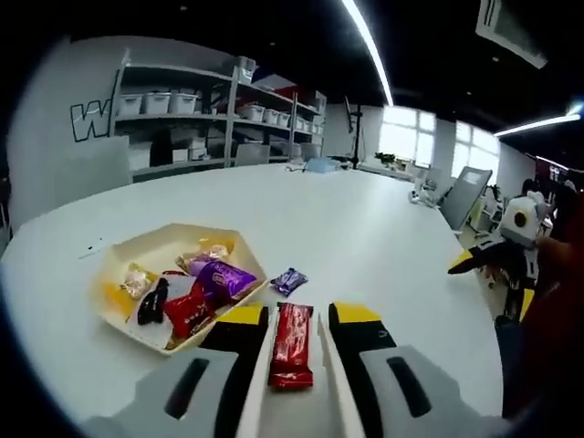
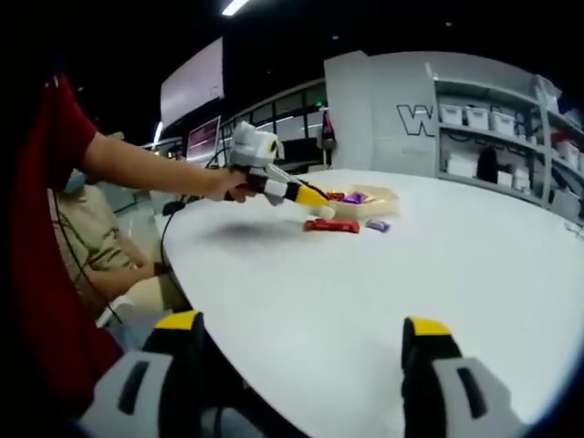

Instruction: Place the target food into the container with the food tongs after gripping and lifting it, then release it inside without dropping or visibly crushing the food.

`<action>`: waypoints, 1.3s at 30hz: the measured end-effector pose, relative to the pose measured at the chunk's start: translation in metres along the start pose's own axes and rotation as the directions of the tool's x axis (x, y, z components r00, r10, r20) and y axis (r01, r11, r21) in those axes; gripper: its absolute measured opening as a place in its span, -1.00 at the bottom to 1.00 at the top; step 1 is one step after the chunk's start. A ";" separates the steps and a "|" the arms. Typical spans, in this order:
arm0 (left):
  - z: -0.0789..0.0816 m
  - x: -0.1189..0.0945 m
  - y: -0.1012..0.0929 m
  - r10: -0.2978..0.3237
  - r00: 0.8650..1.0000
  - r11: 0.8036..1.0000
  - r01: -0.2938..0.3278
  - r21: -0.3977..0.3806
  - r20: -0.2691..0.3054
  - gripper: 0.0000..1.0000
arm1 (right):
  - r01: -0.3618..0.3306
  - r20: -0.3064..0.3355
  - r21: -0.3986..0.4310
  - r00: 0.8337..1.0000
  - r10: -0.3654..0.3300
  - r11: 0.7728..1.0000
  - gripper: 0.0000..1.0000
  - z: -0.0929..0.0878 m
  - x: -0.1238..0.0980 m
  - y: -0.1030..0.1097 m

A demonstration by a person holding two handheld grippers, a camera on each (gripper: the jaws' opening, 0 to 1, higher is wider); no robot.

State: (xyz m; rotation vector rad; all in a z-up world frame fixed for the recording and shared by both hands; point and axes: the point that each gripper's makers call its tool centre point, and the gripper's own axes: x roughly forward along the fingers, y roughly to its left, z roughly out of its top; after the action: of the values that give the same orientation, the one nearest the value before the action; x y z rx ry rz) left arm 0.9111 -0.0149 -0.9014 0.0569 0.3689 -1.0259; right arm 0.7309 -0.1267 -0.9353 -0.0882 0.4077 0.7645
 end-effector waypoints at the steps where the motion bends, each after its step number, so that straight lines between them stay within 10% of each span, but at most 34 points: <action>1: 0.001 -0.002 -0.007 -0.015 1.000 1.000 0.015 0.004 0.004 -0.51 | -0.001 0.001 0.000 1.000 0.001 1.000 0.77 0.001 0.000 0.000; 21: -0.006 -0.022 -0.076 -0.219 0.974 0.974 0.221 -0.038 0.054 -0.49 | -0.115 0.059 -0.133 0.991 0.124 0.984 0.09 0.040 0.032 0.024; 39: -0.016 -0.042 -0.135 -0.440 0.897 0.897 0.441 -0.034 0.034 -0.49 | -0.196 0.059 -0.330 0.972 0.227 0.924 -0.93 0.054 0.052 0.053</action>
State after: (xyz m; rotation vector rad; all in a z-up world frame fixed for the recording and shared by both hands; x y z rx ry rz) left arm 0.7735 -0.0475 -0.8861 -0.0817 0.3880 -1.4676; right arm 0.7455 -0.0422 -0.9028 -0.3168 0.1978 1.0419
